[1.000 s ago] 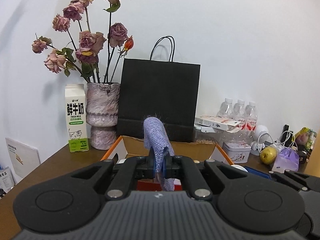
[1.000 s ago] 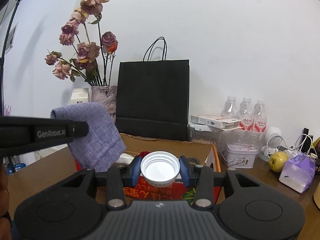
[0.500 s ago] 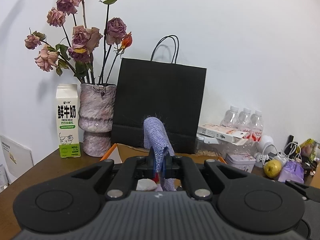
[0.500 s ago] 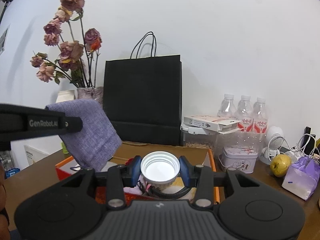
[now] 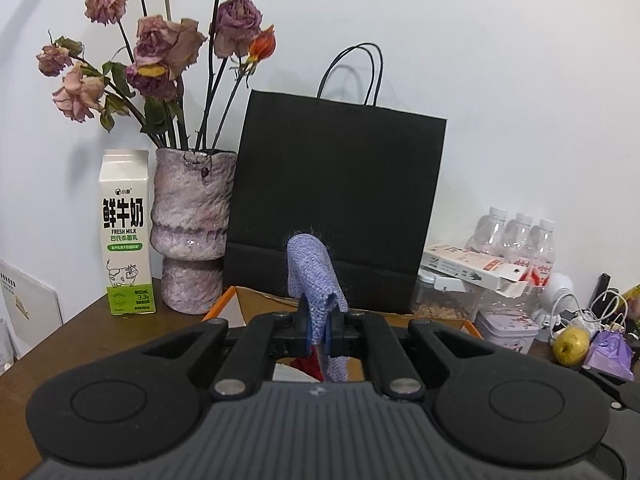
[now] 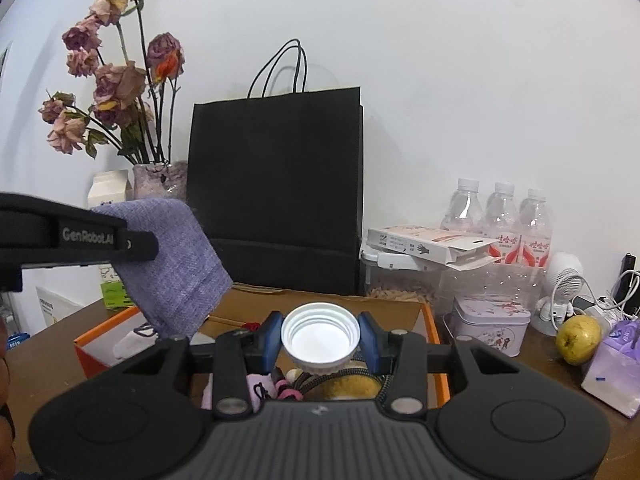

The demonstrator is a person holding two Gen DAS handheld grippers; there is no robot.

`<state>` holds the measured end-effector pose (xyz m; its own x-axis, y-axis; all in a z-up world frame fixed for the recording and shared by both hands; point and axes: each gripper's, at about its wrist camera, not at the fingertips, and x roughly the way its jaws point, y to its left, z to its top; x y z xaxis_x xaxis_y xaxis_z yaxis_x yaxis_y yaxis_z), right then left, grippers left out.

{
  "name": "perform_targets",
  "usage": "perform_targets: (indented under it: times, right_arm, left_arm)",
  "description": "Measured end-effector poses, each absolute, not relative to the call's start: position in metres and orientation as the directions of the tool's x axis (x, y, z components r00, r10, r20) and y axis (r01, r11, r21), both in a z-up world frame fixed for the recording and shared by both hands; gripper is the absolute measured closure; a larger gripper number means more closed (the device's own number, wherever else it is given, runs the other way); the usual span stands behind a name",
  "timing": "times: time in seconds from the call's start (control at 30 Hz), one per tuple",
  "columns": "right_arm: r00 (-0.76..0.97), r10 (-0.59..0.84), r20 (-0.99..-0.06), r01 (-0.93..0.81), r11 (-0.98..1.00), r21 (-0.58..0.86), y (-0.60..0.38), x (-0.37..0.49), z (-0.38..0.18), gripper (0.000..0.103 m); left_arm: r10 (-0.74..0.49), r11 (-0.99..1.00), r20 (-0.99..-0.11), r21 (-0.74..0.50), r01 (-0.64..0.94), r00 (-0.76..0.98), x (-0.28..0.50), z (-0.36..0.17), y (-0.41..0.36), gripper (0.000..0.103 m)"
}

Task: Organize objects
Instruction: 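Lift and carry the lavender cloth and white cap over the red box, then open the left tool to drop the cloth into the box while the right tool drops the cap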

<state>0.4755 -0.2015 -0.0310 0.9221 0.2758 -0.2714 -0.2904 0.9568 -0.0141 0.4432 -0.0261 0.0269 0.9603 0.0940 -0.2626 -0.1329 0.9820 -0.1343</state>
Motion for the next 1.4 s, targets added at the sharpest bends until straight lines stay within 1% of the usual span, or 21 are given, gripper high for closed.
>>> perform_targets:
  times: [0.6,0.87,1.0,1.03,1.07,1.1,1.13,1.17,1.2,1.23,1.27,1.33,1.4]
  right_arm:
    - [0.911,0.261,-0.319,-0.279,0.96,-0.01,-0.193,0.525,-0.045,0.064]
    - [0.895,0.249,-0.369,-0.269,0.963,-0.003,-0.189,0.546,-0.054,0.064]
    - [0.881,0.249,-0.402,-0.271,0.963,0.002,-0.189,0.552,-0.059,0.064]
    - [0.877,0.254,-0.407,-0.274,0.962,0.01,-0.189,0.552,-0.06,0.06]
    - [0.876,0.254,-0.411,-0.272,0.962,0.015,-0.19,0.552,-0.06,0.048]
    - [0.876,0.255,-0.409,-0.271,0.962,0.021,-0.191,0.552,-0.06,0.039]
    - [0.877,0.256,-0.405,-0.27,0.963,0.024,-0.192,0.551,-0.06,0.02]
    - [0.882,0.25,-0.4,-0.264,0.964,0.022,-0.192,0.55,-0.06,0.01]
    - [0.888,0.241,-0.392,-0.256,0.967,0.016,-0.192,0.55,-0.059,0.009]
    - [0.89,0.237,-0.389,-0.251,0.968,0.015,-0.192,0.549,-0.058,0.008]
    - [0.889,0.24,-0.389,-0.252,0.968,0.022,-0.193,0.549,-0.058,0.004]
    - [0.887,0.244,-0.391,-0.253,0.967,0.03,-0.194,0.55,-0.058,0.002]
    - [0.888,0.241,-0.393,-0.251,0.968,0.026,-0.194,0.549,-0.058,0.002]
  left_arm:
    - [0.115,0.98,-0.335,-0.117,-0.162,0.935,0.489,0.01,-0.018,0.097]
    - [0.124,0.978,-0.388,-0.11,-0.179,0.913,0.505,0.0,-0.015,0.096]
    - [0.14,0.974,-0.401,-0.108,-0.199,0.905,0.508,-0.003,-0.012,0.092]
    - [0.143,0.974,-0.403,-0.107,-0.201,0.904,0.508,-0.003,-0.011,0.081]
    - [0.148,0.972,-0.405,-0.106,-0.207,0.902,0.508,-0.003,-0.011,0.072]
    - [0.156,0.971,-0.403,-0.106,-0.215,0.902,0.507,-0.003,-0.01,0.049]
    - [0.169,0.968,-0.4,-0.103,-0.227,0.901,0.507,-0.003,-0.01,0.025]
    - [0.186,0.965,-0.394,-0.099,-0.243,0.9,0.506,-0.002,-0.009,0.015]
    - [0.199,0.962,-0.384,-0.096,-0.254,0.901,0.505,-0.002,-0.009,0.005]
    - [0.213,0.96,-0.373,-0.094,-0.265,0.903,0.503,-0.001,-0.01,0.001]
    - [0.22,0.958,-0.365,-0.093,-0.271,0.904,0.501,0.001,-0.01,0.0]
    - [0.228,0.956,-0.358,-0.094,-0.278,0.905,0.5,0.002,-0.009,0.0]
    - [0.231,0.955,-0.362,-0.094,-0.282,0.903,0.501,0.002,-0.009,0.0]
